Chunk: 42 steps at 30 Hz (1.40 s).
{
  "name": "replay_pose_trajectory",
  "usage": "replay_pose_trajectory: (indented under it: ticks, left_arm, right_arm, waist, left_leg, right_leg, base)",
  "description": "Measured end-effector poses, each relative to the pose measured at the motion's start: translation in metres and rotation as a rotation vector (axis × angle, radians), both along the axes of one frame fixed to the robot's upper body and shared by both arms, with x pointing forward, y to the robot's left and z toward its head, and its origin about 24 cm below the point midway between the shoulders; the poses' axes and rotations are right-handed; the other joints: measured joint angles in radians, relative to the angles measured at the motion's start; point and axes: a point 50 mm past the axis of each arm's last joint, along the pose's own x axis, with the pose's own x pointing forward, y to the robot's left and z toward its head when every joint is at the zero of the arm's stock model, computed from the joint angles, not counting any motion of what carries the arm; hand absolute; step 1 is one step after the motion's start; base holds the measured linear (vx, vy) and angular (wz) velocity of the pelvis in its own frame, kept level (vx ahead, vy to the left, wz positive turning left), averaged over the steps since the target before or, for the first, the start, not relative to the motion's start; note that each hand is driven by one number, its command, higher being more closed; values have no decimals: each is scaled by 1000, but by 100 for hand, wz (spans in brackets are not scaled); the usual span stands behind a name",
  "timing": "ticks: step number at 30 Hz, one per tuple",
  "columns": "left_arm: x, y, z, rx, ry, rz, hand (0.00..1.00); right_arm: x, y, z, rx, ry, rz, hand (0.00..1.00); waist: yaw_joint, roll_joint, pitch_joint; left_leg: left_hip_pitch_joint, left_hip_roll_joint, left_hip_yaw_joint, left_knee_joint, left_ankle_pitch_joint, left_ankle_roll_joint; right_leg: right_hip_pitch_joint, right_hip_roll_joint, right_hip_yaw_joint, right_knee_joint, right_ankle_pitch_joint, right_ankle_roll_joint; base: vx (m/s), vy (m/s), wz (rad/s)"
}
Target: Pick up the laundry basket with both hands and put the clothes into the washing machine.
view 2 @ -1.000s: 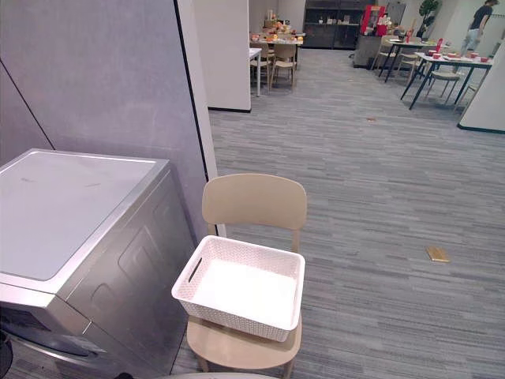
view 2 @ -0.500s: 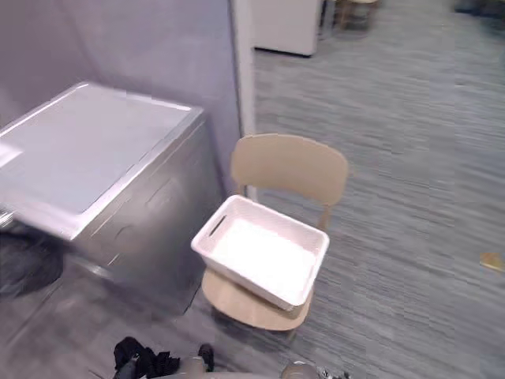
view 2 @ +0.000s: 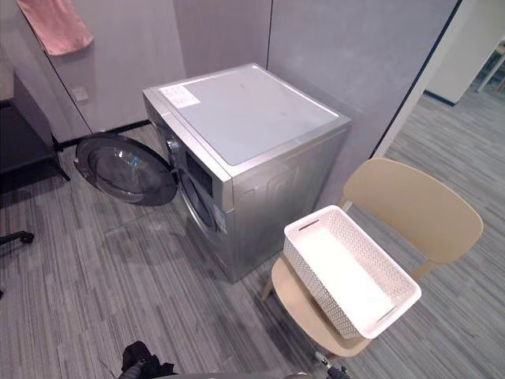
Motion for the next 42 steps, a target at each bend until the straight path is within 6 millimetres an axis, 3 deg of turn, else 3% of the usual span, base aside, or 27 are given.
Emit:
replay_pose_trajectory:
  ticks: [5,7,8,9,10,11,12,13,14,15,18,20,22,24,25,26,27,28,29,31,33,34,36,37,39,41,42]
  left_arm:
    - [5,-12,-1,-34,-17,-35,100]
    - [6,-15,-1,-38,-19,-48,100]
    - [6,-16,-2,-38,-18,-57,100]
    - [8,-14,-1,-27,-25,-79,100]
    - [11,-11,1,-14,-32,-108,100]
    - [10,-7,1,-1,-25,-122,100]
    - [9,2,2,21,-17,-129,100]
    - [10,8,4,38,-16,-132,100]
    - [10,9,4,38,-15,-132,100]
    - [8,11,4,37,-14,-110,100]
    - [9,10,4,34,-13,-96,100]
    - [20,5,4,23,-38,-95,100]
    - [25,1,5,9,-54,-92,100]
    - [25,-16,2,-31,-61,-93,100]
    - [26,-20,2,-40,-69,-94,100]
    - [27,-27,2,-56,-80,-91,100]
    - [32,-29,4,-60,-102,-91,100]
    - [42,-29,8,-54,-149,-95,100]
    - [45,-29,10,-50,-168,-95,100]
    - [54,-30,14,-43,-208,-99,100]
    - [57,-24,16,-24,-222,-104,100]
    - [60,-18,18,-7,-227,-109,100]
    - [59,-11,17,12,-214,-111,100]
    - [56,-7,16,21,-203,-105,100]
    - [52,-2,15,30,-189,-73,100]
    - [49,-2,13,32,-164,-64,100]
    - [46,-2,12,29,-155,-64,100]
  right_arm:
    - [19,-5,4,-25,-30,78,0]
    - [12,-11,3,-32,-5,75,0]
    - [12,-13,4,-37,-3,73,0]
    - [12,-17,5,-51,-8,61,0]
    - [13,-19,6,-59,-23,55,0]
    - [16,-19,6,-56,-30,57,0]
    - [21,-7,5,-24,-48,61,0]
    - [18,10,1,30,-49,57,0]
    - [16,13,0,39,-46,54,0]
    - [13,19,-1,66,-48,6,0]
    - [10,18,-1,73,-54,-35,0]
    - [6,18,-2,78,-49,-53,0]
    - [-6,21,-4,87,-23,-75,0]
    - [-13,15,-4,76,-14,-112,0]
    - [-12,12,-3,69,-19,-113,0]
    - [-9,8,-1,55,-34,-111,0]
    - [-6,8,-1,52,-45,-102,0]
    - [-1,8,1,44,-61,-69,0]
    - [1,7,2,39,-68,-62,0]
    - [7,8,3,34,-80,-27,0]
    - [16,12,4,38,-97,-8,0]
    - [22,13,5,41,-115,-10,0]
    - [26,14,5,52,-130,-61,0]
    - [24,15,4,58,-126,-89,0]
    - [16,8,2,49,-93,-114,0]
    - [2,-2,0,27,-29,-115,0]
    - [-4,-4,-1,23,-6,-119,0]
  waist:
    - [-3,19,-6]
    - [-3,14,-2]
    - [-3,10,0]
    - [-4,-3,6]
    - [-4,-6,7]
    - [-4,2,13]
    - [-6,-6,8]
    - [-9,-38,9]
    - [-9,-45,9]
    - [-7,-67,9]
    - [-13,-69,9]
    - [-16,-77,4]
    - [-20,-108,-5]
    - [-21,-56,-18]
    - [-22,-41,-18]
    - [-22,-15,-21]
    - [-28,-13,-22]
    - [-27,-10,-6]
    - [-20,-6,0]
    - [-1,-7,3]
    - [1,-26,3]
    - [-2,-37,5]
    - [-6,-46,12]
    - [-4,-48,12]
    - [-6,-47,12]
    - [-11,-37,11]
    - [-13,-30,9]
  left_leg:
    - [-4,-68,-18,-138,80,28]
    - [-4,-108,-91,-166,96,48]
    - [-4,-119,-115,-170,91,62]
    - [-3,-144,-168,-163,77,84]
    - [-1,-140,-219,-152,77,98]
    - [-7,-130,-237,-142,74,105]
    - [-30,-108,-285,-118,69,111]
    - [-50,-99,-352,-118,70,112]
    - [-49,-98,-363,-118,72,115]
    - [-53,-100,-398,-118,75,118]
    - [-50,-99,-462,-116,62,109]
    - [-60,-107,-507,-93,29,84]
    - [-46,-126,-529,-58,-13,61]
    - [-27,-68,-501,24,-77,9]
    - [-34,-55,-486,58,-97,3]
    - [-62,-38,-457,154,-136,-18]
    - [-127,-35,-445,309,-158,-48]
    - [-269,-29,-442,655,-128,-117]
    - [-316,-23,-439,787,-106,-159]
    - [-413,3,-381,1033,-89,-159]
    - [-468,57,-281,1045,-103,-85]
    - [-490,93,-236,948,-110,-29]
    - [-485,160,-208,703,-114,-17]
    - [-472,188,-233,505,-88,18]
    - [-457,183,-334,286,-65,29]
    - [-446,175,-375,260,-61,21]
    - [-436,164,-371,267,-64,20]
  right_leg:
    - [-43,-52,-17,24,10,16]
    - [-36,-136,-79,146,-16,19]
    - [-39,-166,-81,203,-23,1]
    - [-76,-224,12,341,-25,-86]
    - [-149,-219,206,443,3,-152]
    - [-175,-175,323,452,-32,-119]
    - [-211,-57,509,454,-107,-79]
    - [-238,62,642,438,-160,-53]
    - [-243,74,662,431,-168,-47]
    - [-263,136,710,404,-194,-32]
    - [-318,237,783,300,-196,-34]
    - [-328,249,811,168,-164,-34]
    - [-313,222,787,171,-91,-64]
    - [-276,265,747,182,-141,-88]
    - [-257,277,743,172,-144,-91]
    - [-221,301,737,153,-149,-106]
    - [-203,306,733,149,-165,-115]
    - [-155,312,724,145,-184,-123]
    - [-133,314,722,144,-190,-125]
    - [-62,311,729,136,-195,-130]
    - [-1,276,737,94,-196,-129]
    - [23,250,748,68,-201,-118]
    - [37,212,777,63,-211,-87]
    - [33,184,796,74,-228,-59]
    - [25,134,822,91,-280,-5]
    - [25,71,845,136,-364,48]
    - [41,53,846,137,-375,63]
  base:
    - [-54,42,12]
    - [-16,73,100]
    - [-12,129,125]
    - [-3,136,122]
    - [11,136,116]
    - [23,64,102]
    - [30,19,129]
    - [35,-12,123]
    - [101,-37,125]
    - [114,-47,72]
    - [179,-90,75]
    - [223,-173,79]
    - [253,-204,67]
    - [369,-177,25]
    - [387,-140,10]
    - [293,-96,13]
    - [374,-138,22]
    - [274,-93,14]
    - [322,-53,3]
    - [242,45,-22]
    - [217,105,-34]
    - [198,133,-32]
    - [268,214,-35]
    - [276,281,-29]
    - [267,403,-26]
    - [297,591,-19]
    - [427,810,-16]
